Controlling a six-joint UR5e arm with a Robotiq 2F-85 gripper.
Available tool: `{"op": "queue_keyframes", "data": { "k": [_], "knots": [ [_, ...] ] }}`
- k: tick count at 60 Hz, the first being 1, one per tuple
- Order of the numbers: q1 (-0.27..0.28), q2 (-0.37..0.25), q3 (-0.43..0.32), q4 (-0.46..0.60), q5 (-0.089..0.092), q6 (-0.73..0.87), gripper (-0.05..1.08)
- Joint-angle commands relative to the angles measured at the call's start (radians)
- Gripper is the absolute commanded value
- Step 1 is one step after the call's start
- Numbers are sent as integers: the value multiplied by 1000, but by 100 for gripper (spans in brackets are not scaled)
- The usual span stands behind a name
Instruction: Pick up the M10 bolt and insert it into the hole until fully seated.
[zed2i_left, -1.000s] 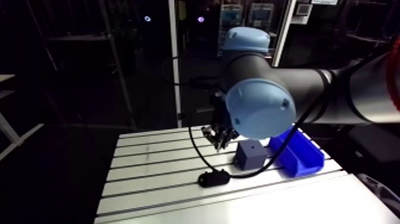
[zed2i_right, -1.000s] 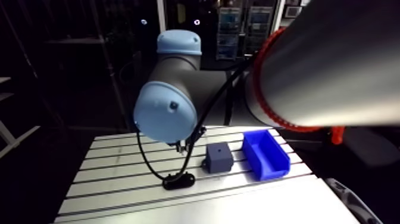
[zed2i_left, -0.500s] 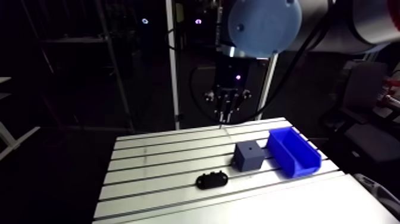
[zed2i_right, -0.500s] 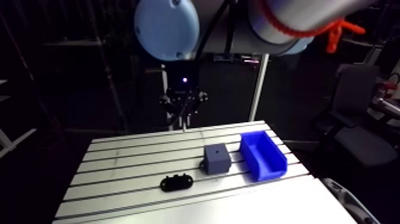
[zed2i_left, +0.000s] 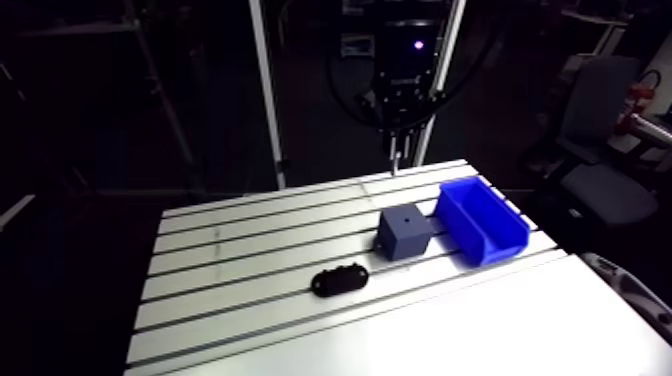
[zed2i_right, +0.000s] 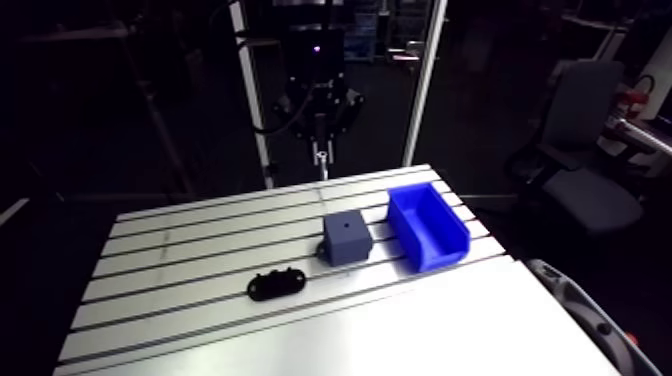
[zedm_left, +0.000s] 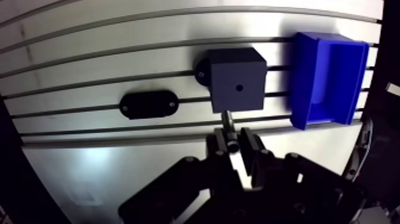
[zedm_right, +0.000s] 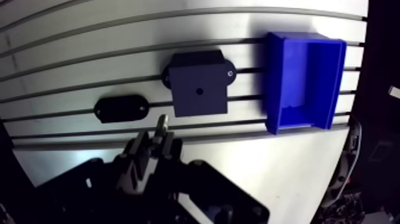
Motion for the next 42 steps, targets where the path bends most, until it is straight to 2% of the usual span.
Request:
{"op": "queue_keyframes", "data": {
  "k": [1,4,9,17,26,38,42],
  "knots": [
    [-21,40,-30,56,-27,-3,108],
    [-21,45,-32,53,-33,-3,108],
    [-22,49,-33,48,-34,-3,108],
    [-33,51,-9,13,-23,-5,107],
    [-45,51,8,-6,-31,-7,108],
    [-50,60,20,-6,-19,1,108],
    [-54,67,26,-9,-4,3,108]
  ]
}}
